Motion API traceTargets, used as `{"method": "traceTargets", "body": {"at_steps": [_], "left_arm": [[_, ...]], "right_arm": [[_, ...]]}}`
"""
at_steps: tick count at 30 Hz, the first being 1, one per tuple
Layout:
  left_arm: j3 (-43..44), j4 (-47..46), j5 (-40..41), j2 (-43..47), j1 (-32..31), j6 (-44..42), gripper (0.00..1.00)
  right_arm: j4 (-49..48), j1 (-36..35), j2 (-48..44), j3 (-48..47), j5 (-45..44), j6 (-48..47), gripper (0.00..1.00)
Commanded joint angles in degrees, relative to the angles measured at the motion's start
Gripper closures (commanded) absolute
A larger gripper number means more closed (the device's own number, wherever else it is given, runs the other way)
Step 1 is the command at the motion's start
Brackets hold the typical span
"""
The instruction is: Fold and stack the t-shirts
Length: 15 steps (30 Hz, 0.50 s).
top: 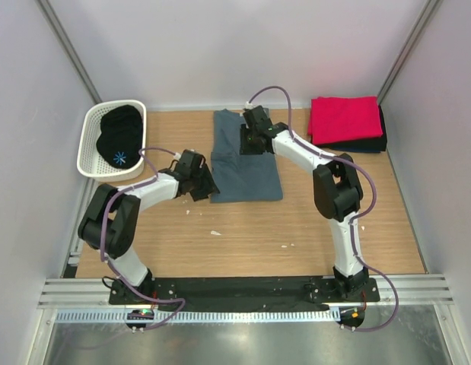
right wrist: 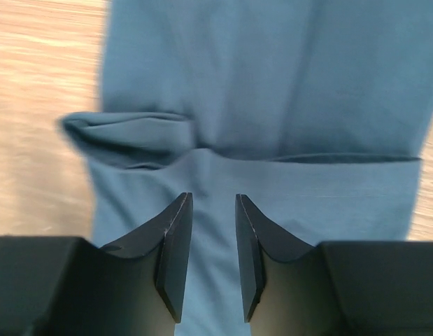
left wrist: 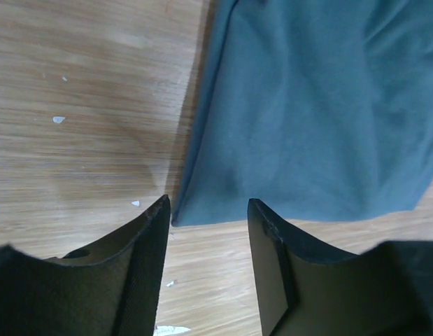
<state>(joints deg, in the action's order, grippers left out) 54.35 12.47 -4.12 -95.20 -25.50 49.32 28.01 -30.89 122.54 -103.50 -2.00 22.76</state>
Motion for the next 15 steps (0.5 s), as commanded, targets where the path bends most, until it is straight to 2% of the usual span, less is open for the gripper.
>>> {"method": "traceTargets", "body": {"at_steps": [1,6,15], "left_arm": [[1.2,-2.4,1.6,-1.8,-1.0,-0.1,0.52],[0.1,-1.0,3.4,-4.4,-1.4,2.3,0.60],[-0.5,7.1,11.5,-4.6,-3.8,6.9,0.70]], "right_arm": [[-3.0,2.1,0.6,1.9,-4.7,1.1,0.64],[-6.4,5.1,2.4,6.1,-2.7,2.1,0.65],[-7.9,7.3,4.7,9.4,-6.8,1.9,0.68]]}}
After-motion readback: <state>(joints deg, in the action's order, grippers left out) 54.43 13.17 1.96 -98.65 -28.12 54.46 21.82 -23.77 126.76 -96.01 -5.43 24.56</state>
